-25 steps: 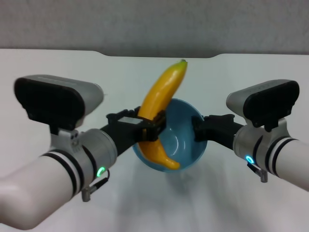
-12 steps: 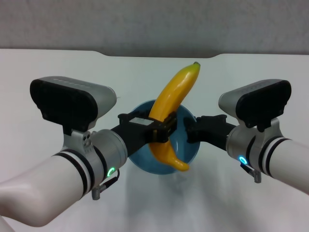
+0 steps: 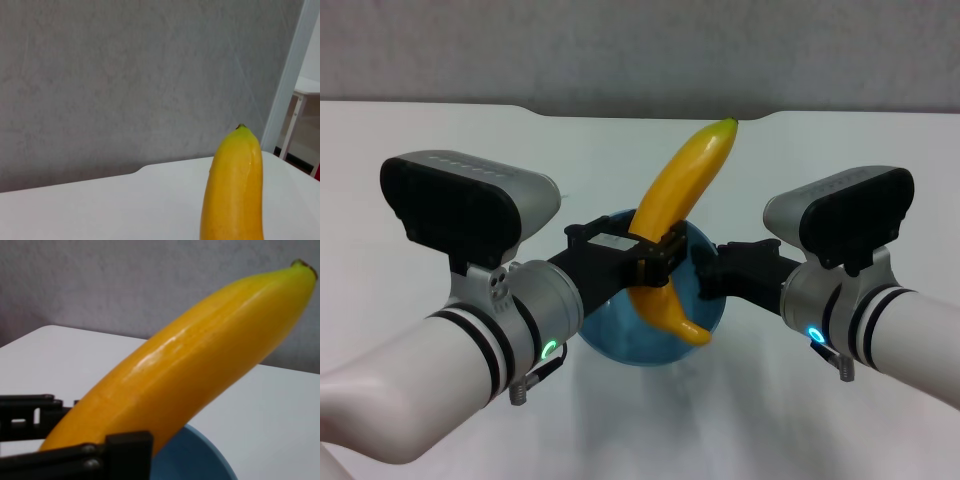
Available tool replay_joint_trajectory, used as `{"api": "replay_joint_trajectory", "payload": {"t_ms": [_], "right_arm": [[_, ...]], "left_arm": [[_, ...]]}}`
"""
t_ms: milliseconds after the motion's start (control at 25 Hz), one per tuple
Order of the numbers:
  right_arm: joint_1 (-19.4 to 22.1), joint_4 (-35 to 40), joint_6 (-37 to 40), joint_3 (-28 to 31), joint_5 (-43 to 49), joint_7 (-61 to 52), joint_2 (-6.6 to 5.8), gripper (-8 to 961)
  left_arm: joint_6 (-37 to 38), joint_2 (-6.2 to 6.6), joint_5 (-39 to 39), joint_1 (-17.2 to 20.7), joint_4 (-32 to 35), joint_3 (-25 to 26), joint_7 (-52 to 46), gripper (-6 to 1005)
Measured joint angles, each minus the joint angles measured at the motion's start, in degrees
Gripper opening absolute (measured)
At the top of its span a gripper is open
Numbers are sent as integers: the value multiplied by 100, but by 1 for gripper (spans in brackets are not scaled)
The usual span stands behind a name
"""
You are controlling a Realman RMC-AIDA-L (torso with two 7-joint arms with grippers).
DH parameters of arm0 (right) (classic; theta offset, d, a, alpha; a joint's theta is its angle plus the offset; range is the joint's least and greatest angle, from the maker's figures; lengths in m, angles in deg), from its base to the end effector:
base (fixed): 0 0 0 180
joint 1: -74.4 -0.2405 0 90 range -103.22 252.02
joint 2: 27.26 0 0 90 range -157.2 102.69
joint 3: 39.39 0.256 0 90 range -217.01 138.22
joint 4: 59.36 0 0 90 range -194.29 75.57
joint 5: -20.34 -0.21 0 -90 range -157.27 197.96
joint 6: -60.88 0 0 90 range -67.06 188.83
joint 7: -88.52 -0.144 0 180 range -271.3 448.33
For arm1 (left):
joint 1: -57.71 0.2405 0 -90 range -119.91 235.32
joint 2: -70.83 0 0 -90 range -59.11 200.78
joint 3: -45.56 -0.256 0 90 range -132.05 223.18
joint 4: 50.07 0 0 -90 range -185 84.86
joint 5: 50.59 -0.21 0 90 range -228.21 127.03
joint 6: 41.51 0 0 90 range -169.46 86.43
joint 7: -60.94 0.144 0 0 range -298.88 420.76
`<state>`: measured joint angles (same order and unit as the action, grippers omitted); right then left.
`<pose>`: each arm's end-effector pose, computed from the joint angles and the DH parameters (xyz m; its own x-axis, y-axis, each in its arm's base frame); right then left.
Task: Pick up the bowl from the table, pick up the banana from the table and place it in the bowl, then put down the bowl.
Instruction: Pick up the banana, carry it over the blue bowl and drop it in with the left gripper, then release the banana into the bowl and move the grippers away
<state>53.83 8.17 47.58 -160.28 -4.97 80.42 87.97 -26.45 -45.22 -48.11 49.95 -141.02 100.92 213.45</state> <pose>0.1932 0.3508 -0.0934 0.7369 -0.4961 -0.4592 -0.6744 -0.4926 -0.5500 -0.1302 0.3071 -0.0655 0.6849 0.3723 0.6264 0.7162 -0.5020 -0.4847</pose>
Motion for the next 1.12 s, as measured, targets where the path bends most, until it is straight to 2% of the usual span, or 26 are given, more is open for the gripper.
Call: {"api": "replay_joint_trajectory", "payload": {"t_ms": [360, 560, 680, 920, 1120], "right_arm": [[0, 6, 6, -14, 0, -8, -1, 71], [30, -4, 8, 2, 0, -12, -9, 72], [76, -26, 10, 57, 0, -12, -13, 73], [166, -88, 63, 228, -6, -11, -18, 75], [166, -260, 251, 337, -537, 4, -31, 76]], "left_arm": [[7, -10, -29, 27, 25, 49, 16, 549], [15, -19, -114, 197, -40, 226, 15, 803], [27, -28, -304, 451, -139, 558, 0, 908], [-3, -31, -289, 991, -222, 1476, -153, 908], [-5, -40, -277, 1194, 12, 1751, -350, 908]]}}
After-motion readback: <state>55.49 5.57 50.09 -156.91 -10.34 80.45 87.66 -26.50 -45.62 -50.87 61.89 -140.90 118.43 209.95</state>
